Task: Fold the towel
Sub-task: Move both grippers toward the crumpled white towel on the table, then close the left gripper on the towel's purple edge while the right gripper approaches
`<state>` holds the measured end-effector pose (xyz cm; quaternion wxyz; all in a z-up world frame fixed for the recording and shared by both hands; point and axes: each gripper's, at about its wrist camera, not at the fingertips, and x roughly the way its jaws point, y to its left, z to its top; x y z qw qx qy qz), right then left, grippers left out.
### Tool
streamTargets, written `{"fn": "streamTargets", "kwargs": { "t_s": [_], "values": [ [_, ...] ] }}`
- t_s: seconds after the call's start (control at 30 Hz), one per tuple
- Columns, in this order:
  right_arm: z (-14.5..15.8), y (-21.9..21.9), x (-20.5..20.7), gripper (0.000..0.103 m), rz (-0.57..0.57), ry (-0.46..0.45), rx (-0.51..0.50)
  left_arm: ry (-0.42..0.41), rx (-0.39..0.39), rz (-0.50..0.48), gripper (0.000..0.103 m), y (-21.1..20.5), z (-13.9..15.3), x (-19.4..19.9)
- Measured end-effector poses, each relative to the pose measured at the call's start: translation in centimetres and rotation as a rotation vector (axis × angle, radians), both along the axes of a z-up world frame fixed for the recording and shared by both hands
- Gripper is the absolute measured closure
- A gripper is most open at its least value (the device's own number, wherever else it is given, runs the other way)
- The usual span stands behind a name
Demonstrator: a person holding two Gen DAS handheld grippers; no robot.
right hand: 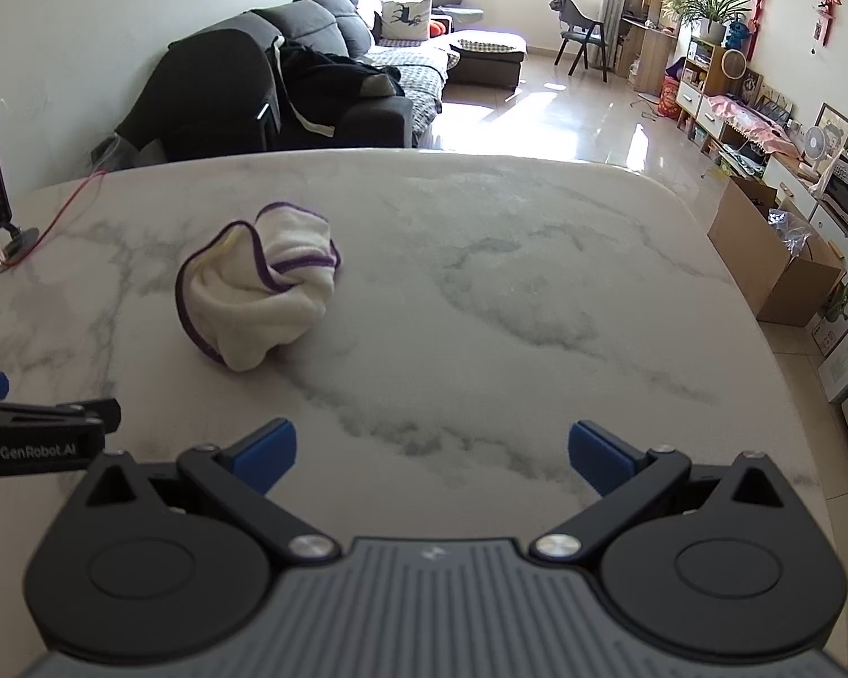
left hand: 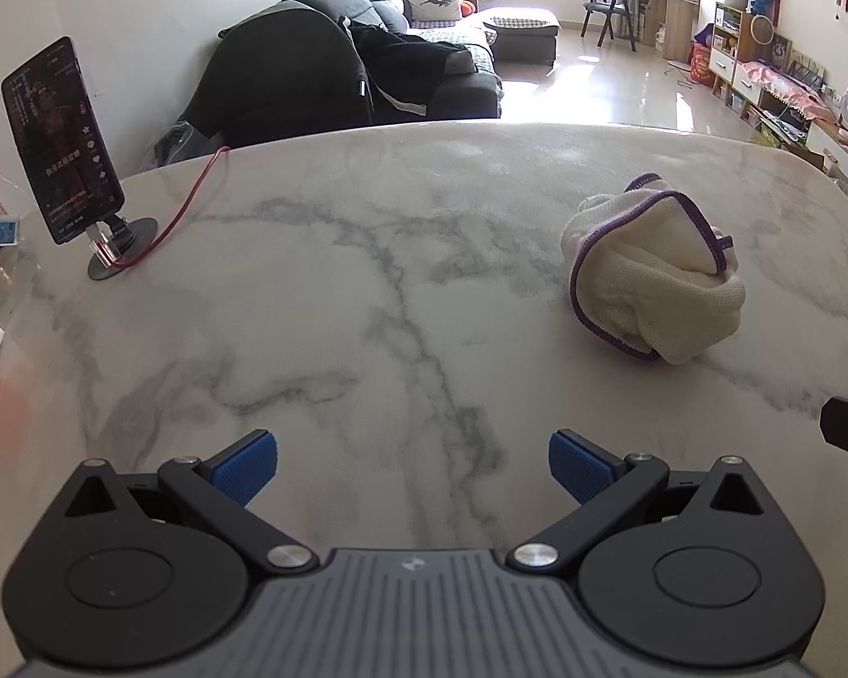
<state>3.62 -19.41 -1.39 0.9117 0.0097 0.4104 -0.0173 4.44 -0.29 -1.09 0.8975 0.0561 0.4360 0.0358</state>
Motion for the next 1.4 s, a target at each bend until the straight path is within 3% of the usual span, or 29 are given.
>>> {"fn": "streamTargets", "kwargs": {
  "t_s": [0.57, 0.9, 1.27, 1.4],
  "values": [
    [0.4, -0.1, 1.0, 0.0, 0.001, -0.008, -0.019, -0.023, -0.021, 0.015, 0.001, -0.2, 0.7, 2.1],
    [0.6, -0.5, 1.1, 0.0, -0.007, -0.013, -0.018, -0.079, -0.018, -0.054, 0.001, -1.4, 1.0, 4.2],
    [0.6, -1.1, 1.0, 0.0, -0.02, -0.014, -0.008, -0.087, -0.212, -0.148, 0.003, -1.1, 1.4, 5.7],
    [0.7, -1.3, 0.9, 0.0, -0.025, -0.015, -0.005, -0.085, -0.243, -0.183, 0.019, -1.7, 1.4, 6.2]
  ]
}}
